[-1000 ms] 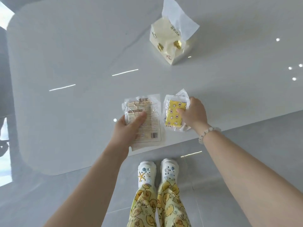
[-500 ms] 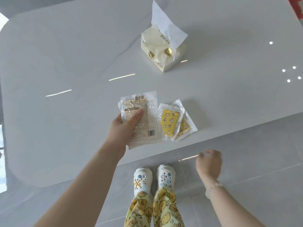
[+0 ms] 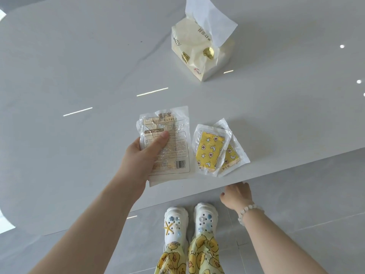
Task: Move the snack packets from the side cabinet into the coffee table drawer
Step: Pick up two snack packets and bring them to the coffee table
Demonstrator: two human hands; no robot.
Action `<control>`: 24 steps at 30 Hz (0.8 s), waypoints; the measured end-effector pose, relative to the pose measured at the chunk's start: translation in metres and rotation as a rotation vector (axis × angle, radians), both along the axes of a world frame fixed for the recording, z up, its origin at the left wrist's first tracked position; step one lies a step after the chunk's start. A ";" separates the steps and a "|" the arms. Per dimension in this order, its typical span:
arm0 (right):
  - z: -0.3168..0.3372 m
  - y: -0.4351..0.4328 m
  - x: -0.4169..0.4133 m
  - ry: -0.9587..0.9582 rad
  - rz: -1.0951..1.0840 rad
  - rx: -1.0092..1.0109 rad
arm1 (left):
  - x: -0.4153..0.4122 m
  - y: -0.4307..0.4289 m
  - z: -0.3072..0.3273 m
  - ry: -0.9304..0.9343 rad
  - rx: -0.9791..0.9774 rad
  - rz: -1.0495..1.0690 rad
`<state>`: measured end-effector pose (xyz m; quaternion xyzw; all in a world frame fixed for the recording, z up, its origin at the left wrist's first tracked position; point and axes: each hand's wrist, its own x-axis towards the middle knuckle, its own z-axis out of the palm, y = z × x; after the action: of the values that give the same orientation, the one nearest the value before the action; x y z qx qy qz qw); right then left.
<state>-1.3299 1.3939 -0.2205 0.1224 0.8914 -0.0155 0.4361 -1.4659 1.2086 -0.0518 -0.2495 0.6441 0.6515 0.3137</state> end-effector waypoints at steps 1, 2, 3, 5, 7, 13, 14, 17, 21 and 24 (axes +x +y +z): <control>-0.002 -0.002 0.001 0.003 -0.003 0.004 | 0.000 0.001 -0.001 -0.001 0.005 0.000; -0.002 -0.003 0.003 0.008 -0.004 0.003 | 0.000 0.002 -0.001 -0.004 0.010 0.000; -0.003 -0.004 0.006 0.016 -0.005 0.000 | 0.000 0.003 -0.001 -0.004 0.012 -0.003; -0.003 -0.005 0.009 0.021 -0.031 -0.024 | 0.001 0.005 0.000 -0.005 0.019 -0.009; -0.003 -0.008 0.016 0.024 -0.085 -0.055 | 0.001 0.007 0.003 -0.009 0.029 -0.008; 0.001 -0.010 0.067 -0.095 -0.048 -0.042 | -0.005 0.005 0.007 -0.017 0.020 0.006; 0.003 -0.009 0.076 -0.134 -0.028 -0.036 | -0.005 0.005 0.007 -0.019 0.014 0.007; 0.005 -0.013 0.099 -0.185 0.014 -0.030 | -0.004 0.008 0.004 -0.018 0.018 0.007; 0.007 -0.017 0.122 -0.205 0.016 -0.056 | -0.001 0.012 0.003 -0.026 0.028 -0.006; 0.013 -0.021 0.133 -0.106 -0.039 -0.068 | -0.001 0.011 0.003 -0.032 0.010 -0.020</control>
<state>-1.1973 1.3724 -0.2077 0.1255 0.8635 -0.0477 0.4861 -1.4667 1.2194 -0.0485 -0.2519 0.6380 0.6475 0.3320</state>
